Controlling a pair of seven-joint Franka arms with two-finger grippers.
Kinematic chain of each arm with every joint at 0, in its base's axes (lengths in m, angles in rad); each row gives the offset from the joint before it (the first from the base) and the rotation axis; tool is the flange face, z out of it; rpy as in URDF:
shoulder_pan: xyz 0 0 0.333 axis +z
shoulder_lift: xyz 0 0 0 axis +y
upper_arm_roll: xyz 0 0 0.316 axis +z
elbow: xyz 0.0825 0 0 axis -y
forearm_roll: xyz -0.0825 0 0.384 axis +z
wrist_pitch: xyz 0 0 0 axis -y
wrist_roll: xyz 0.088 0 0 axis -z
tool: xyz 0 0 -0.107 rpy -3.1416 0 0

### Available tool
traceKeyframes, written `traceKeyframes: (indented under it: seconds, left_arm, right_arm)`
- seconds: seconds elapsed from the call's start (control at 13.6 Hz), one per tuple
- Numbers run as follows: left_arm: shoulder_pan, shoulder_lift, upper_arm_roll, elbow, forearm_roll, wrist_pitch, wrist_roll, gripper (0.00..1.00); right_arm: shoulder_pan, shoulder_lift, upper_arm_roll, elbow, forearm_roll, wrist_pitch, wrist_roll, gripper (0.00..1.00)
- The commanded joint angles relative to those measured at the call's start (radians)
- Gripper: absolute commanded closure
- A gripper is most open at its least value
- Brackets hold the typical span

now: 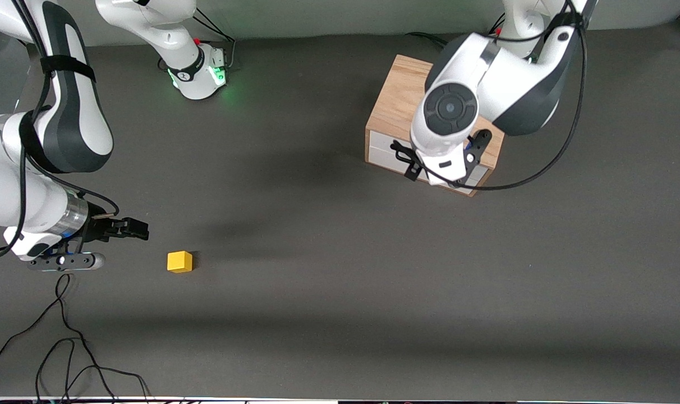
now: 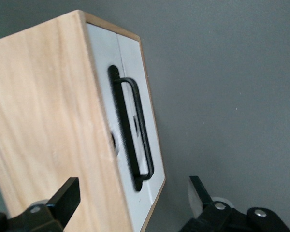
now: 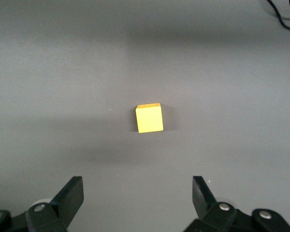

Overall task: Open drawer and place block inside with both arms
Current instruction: 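Lower the left gripper onto the black handle while the right gripper reaches the cube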

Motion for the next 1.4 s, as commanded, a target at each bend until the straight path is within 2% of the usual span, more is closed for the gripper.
traceKeyframes:
  seconds: [0.0, 0.37, 0.66, 0.95, 1.18, 1.32]
  left_arm:
    - [0.021, 0.02, 0.0, -0.071, 0.008, 0.096, -0.019, 0.0]
    - [0.036, 0.094, 0.002, -0.085, 0.017, 0.168, -0.042, 0.0]
    - [0.025, 0.119, 0.0, -0.111, 0.025, 0.188, -0.128, 0.0]
    - [0.007, 0.12, -0.001, -0.159, 0.026, 0.202, -0.134, 0.0]
    - [0.002, 0.138, -0.001, -0.187, 0.026, 0.231, -0.136, 0.0]
    - [0.004, 0.142, -0.001, -0.182, 0.026, 0.239, -0.134, 0.0]
  right_arm:
    - [-0.005, 0.045, 0.001, 0.027, -0.012, 0.012, -0.019, 0.0]
    - [0.001, 0.068, 0.001, 0.023, -0.015, 0.058, -0.019, 0.0]
    - [0.009, 0.186, 0.001, 0.006, -0.035, 0.204, -0.018, 0.0]
    - [0.009, 0.19, 0.001, -0.032, -0.033, 0.25, -0.019, 0.0]
    - [0.007, 0.166, -0.001, -0.147, -0.033, 0.389, -0.074, 0.0]
    - [0.001, 0.166, -0.002, -0.157, -0.026, 0.402, -0.075, 0.0]
